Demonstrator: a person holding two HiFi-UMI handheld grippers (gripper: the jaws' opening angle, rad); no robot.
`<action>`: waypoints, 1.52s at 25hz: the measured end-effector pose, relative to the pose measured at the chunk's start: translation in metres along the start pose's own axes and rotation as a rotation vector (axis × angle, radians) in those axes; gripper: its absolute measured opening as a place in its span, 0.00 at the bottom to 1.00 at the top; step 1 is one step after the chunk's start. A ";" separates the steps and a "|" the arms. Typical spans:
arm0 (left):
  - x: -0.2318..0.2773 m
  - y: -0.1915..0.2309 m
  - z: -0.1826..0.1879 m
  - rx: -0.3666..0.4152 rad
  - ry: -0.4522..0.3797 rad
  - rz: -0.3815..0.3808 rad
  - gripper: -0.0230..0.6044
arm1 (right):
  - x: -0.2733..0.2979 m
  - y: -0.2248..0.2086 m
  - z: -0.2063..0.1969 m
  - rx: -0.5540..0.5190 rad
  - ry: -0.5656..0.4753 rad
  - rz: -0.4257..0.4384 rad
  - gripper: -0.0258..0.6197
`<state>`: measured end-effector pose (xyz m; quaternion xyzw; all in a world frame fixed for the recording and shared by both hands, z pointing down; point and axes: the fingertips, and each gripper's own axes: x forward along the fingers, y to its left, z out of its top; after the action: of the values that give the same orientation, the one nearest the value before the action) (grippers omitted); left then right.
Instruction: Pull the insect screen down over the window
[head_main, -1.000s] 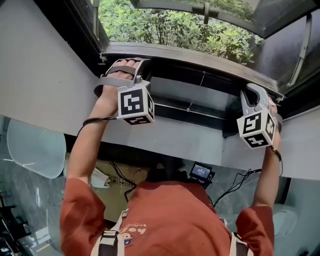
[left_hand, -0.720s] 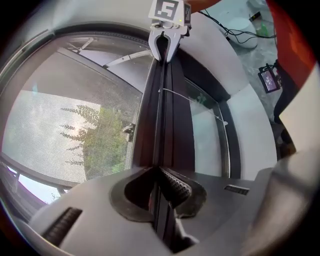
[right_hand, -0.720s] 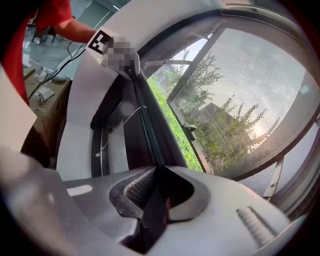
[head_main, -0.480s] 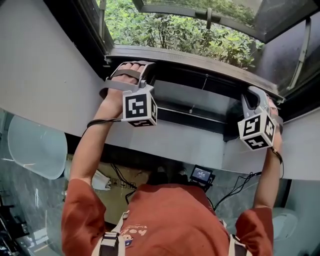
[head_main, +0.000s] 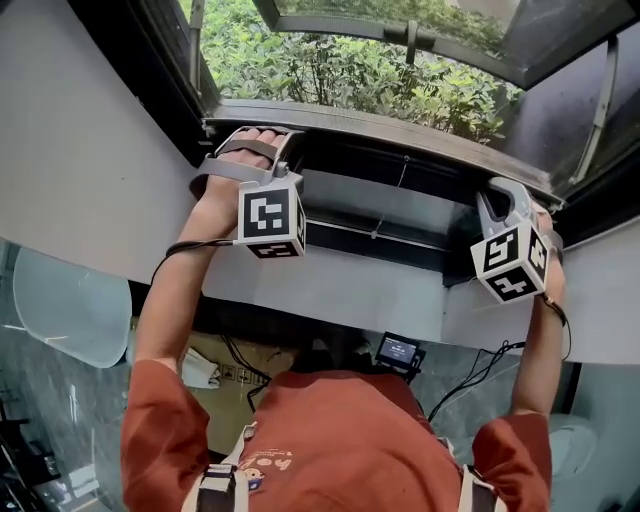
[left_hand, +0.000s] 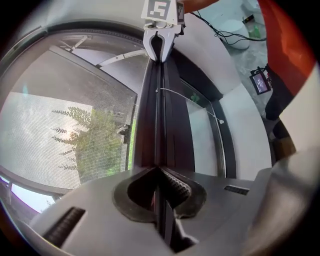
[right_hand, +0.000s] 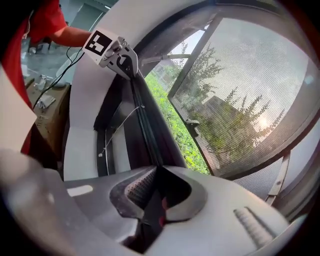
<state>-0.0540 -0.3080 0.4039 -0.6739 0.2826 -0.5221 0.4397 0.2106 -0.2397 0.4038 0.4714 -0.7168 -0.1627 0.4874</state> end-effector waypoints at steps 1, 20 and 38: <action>0.000 0.000 -0.001 0.004 0.006 -0.004 0.06 | 0.001 0.000 0.001 0.006 -0.005 0.007 0.10; -0.003 -0.010 0.000 -0.092 0.018 -0.186 0.04 | -0.002 0.004 -0.002 0.099 -0.064 0.134 0.11; -0.004 -0.009 0.001 -0.206 -0.087 -0.279 0.04 | -0.011 0.004 0.004 0.290 -0.190 0.269 0.21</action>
<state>-0.0553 -0.3000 0.4103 -0.7701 0.2190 -0.5166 0.3036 0.2064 -0.2296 0.3985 0.4193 -0.8318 -0.0349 0.3620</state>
